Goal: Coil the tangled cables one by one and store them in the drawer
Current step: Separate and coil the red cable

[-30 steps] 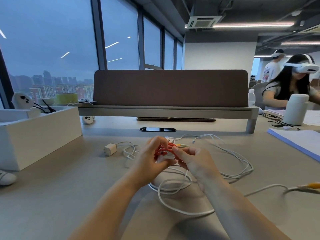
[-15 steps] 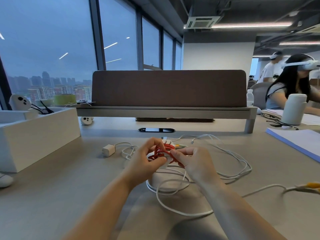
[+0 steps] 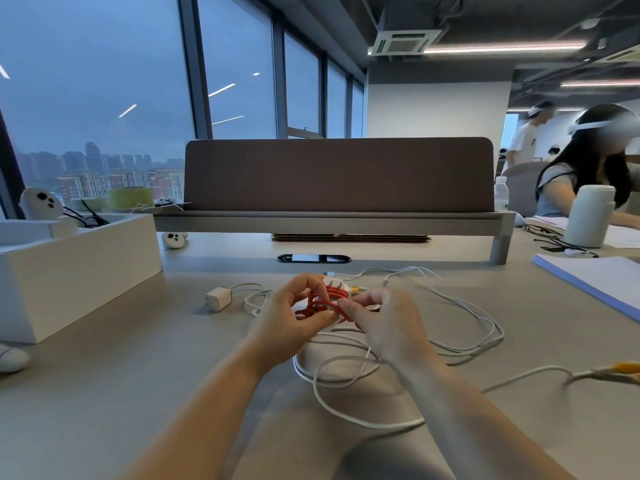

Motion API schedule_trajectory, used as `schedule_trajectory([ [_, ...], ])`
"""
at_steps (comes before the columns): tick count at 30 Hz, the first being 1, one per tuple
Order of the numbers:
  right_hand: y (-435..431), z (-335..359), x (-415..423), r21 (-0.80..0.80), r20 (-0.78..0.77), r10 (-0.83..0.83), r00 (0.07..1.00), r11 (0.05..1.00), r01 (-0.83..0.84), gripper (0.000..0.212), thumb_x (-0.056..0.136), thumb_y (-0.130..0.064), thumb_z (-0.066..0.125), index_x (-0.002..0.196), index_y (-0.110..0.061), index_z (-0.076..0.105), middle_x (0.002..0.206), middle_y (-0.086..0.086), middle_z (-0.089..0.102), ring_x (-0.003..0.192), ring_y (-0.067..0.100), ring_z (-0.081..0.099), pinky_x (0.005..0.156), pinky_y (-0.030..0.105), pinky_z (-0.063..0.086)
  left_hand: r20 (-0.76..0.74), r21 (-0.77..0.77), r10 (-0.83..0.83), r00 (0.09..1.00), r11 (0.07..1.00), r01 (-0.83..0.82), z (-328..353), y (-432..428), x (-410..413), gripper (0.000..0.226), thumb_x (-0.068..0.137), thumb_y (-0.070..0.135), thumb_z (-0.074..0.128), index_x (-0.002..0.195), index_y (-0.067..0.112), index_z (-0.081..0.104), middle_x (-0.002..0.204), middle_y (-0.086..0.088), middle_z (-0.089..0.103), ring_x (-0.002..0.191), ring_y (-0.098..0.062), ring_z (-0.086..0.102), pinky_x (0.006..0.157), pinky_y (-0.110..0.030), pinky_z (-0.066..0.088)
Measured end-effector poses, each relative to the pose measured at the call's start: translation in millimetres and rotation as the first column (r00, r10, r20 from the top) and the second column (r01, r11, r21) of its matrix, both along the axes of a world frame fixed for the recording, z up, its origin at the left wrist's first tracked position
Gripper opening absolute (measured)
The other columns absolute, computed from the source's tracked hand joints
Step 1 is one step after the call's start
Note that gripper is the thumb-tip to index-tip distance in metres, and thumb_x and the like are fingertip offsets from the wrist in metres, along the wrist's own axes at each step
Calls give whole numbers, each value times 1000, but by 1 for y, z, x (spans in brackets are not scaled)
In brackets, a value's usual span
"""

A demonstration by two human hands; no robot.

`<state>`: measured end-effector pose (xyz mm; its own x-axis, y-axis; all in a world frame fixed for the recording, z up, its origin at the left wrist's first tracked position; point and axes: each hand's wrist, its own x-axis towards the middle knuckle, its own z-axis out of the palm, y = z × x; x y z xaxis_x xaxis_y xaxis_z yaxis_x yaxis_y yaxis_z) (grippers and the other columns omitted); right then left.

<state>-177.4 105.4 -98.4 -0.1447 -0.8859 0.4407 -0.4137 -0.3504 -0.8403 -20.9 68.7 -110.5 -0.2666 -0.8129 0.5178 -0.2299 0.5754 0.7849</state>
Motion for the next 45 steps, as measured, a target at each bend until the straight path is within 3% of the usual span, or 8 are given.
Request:
schedule_trajectory([
  [5,2,2,-2,36,128,70,989,997,-75,16,81,-19,74,66,-19,67,58,-10,60,50,-10,52,51,4,38,-17,-33,17,1000,999,-18,0,0,-1,28,76,12,77,73,31,56,111,11,66,107,-8,61,93,-34,52],
  [10,-4,0,-2,140,263,89,961,982,-129,13,77,-24,77,71,-15,70,70,1,69,69,10,62,72,28,52,-6,-17,0,1000,1000,0,-1,2,-3,25,79,13,75,80,30,56,101,8,67,102,-9,63,87,-29,54],
  [14,-6,-2,-3,181,293,119,949,967,-177,14,80,-19,74,67,-18,69,71,2,68,74,14,62,73,29,52,17,-33,11,1000,999,-10,-1,3,-3,22,77,13,77,80,23,58,106,13,64,101,-1,60,81,-16,52],
  [20,-6,-4,0,195,147,100,984,972,-128,11,88,-22,66,80,-18,60,80,-2,64,87,20,63,88,41,53,37,-25,10,999,1000,-9,-1,1,-1,23,75,13,79,76,23,58,111,12,62,104,-2,58,86,-21,52],
  [24,-5,-3,0,165,57,114,992,979,-122,14,89,-26,64,93,-12,62,89,4,66,91,22,62,84,35,51,1,-22,13,1000,1000,-13,-3,-1,-1,27,74,12,79,72,26,56,114,9,61,107,-5,58,90,-32,52],
  [30,-2,-1,0,107,94,105,990,988,-115,15,82,-27,73,86,-15,64,80,-2,67,72,6,59,56,6,43,-2,-34,2,1000,999,-2,-3,-2,-2,27,74,14,77,71,28,54,114,6,59,109,-14,58,91,-41,53],
  [35,-5,-5,1,77,52,134,990,988,-137,15,86,-24,68,80,-16,57,73,3,59,68,12,52,61,20,42,13,-37,-3,1000,999,3,-3,0,-3,29,76,6,75,75,25,53,113,2,60,105,-15,59,90,-37,54],
  [45,-9,-7,1,-97,-252,124,960,984,-152,24,93,-19,58,79,-23,39,94,7,49,80,9,42,67,8,34,-1,-45,-48,999,998,47,-1,2,-4,26,79,6,73,78,14,49,105,-12,62,96,-28,59,78,-35,54],
])
